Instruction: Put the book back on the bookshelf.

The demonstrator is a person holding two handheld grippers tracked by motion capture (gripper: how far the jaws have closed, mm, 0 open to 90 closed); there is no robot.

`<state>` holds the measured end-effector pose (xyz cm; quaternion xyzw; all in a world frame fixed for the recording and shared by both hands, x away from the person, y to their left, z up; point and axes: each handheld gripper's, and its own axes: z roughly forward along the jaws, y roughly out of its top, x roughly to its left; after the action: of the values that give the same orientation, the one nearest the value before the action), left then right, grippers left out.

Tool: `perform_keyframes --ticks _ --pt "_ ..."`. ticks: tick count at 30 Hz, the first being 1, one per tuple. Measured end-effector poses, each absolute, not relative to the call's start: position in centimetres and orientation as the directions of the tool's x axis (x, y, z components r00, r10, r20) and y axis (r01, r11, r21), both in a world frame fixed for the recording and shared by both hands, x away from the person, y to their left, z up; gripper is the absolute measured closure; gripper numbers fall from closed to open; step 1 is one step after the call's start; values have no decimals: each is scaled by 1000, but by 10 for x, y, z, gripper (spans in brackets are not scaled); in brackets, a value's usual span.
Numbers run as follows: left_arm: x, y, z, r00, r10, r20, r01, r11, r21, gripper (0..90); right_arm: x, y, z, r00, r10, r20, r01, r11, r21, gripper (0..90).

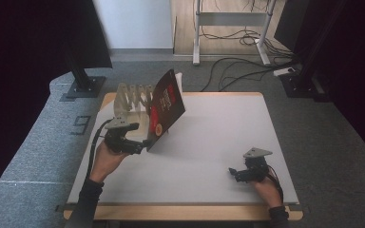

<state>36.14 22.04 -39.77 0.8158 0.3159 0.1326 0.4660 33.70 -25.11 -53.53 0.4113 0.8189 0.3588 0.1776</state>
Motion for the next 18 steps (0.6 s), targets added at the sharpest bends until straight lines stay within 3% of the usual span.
perform_keyframes --ticks 8,18 --pt "344 232 -427 750 661 -36 403 -413 817 4 337 -251 -536 -598 802 4 546 404 734 61" --pt "340 232 -490 723 690 -27 480 -474 739 0 337 -251 -536 -598 802 1 544 405 735 61"
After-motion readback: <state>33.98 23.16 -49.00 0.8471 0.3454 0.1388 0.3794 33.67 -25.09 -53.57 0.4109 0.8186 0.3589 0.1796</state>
